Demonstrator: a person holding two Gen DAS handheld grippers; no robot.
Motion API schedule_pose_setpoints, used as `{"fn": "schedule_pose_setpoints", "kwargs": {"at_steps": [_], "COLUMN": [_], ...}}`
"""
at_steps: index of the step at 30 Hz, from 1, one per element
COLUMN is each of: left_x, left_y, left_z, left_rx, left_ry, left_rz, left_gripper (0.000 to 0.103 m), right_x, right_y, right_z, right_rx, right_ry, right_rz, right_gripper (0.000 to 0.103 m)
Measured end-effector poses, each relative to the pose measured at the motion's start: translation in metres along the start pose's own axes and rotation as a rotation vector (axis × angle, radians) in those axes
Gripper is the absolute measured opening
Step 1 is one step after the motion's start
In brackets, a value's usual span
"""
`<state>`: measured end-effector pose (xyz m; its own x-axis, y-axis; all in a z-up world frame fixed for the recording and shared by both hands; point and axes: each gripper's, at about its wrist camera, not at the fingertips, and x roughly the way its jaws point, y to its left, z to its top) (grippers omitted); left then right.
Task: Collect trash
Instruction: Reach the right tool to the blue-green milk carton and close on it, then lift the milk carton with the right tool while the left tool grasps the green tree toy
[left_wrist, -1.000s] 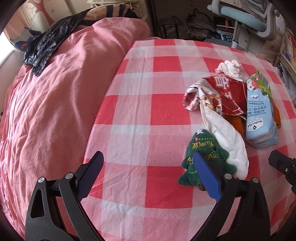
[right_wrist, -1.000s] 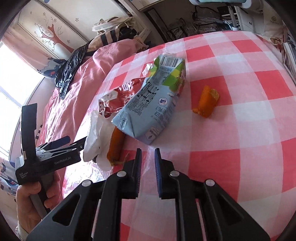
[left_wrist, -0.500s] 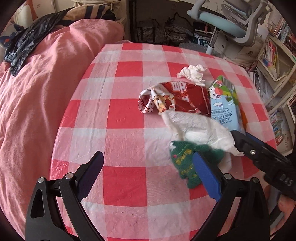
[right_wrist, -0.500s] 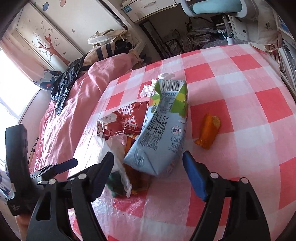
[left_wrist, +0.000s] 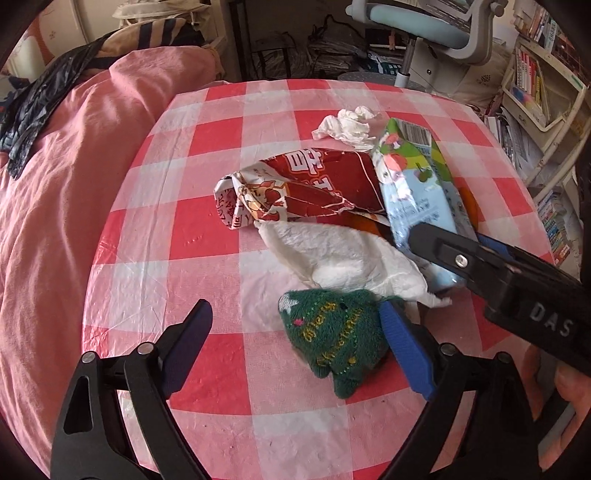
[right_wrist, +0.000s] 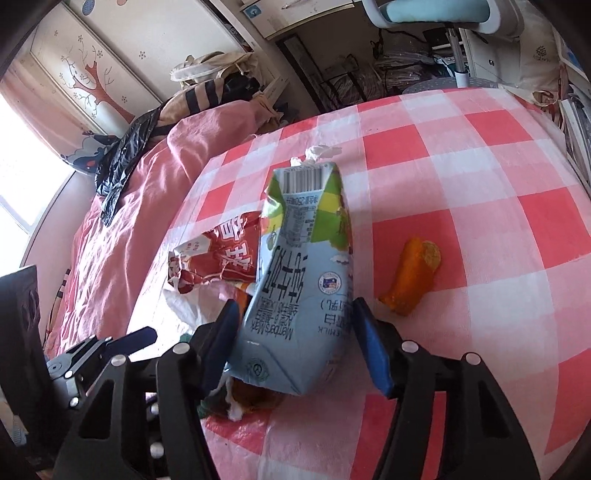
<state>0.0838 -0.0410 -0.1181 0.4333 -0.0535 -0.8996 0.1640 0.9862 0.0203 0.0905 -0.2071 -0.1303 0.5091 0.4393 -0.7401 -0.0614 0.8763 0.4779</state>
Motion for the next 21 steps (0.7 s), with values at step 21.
{"fn": "schedule_pose_setpoints", "kwargs": {"at_steps": [21], "left_x": [0.012], "left_y": [0.027], "left_z": [-0.004], "left_rx": [-0.061], "left_ry": [0.069], "left_rz": [-0.01], "left_gripper": [0.046], "right_x": [-0.018], "right_y": [0.03], "right_z": [-0.044], "right_rx": [-0.42], "right_ry": [0.123], "right_rz": [-0.205], "right_gripper": [0.055]}}
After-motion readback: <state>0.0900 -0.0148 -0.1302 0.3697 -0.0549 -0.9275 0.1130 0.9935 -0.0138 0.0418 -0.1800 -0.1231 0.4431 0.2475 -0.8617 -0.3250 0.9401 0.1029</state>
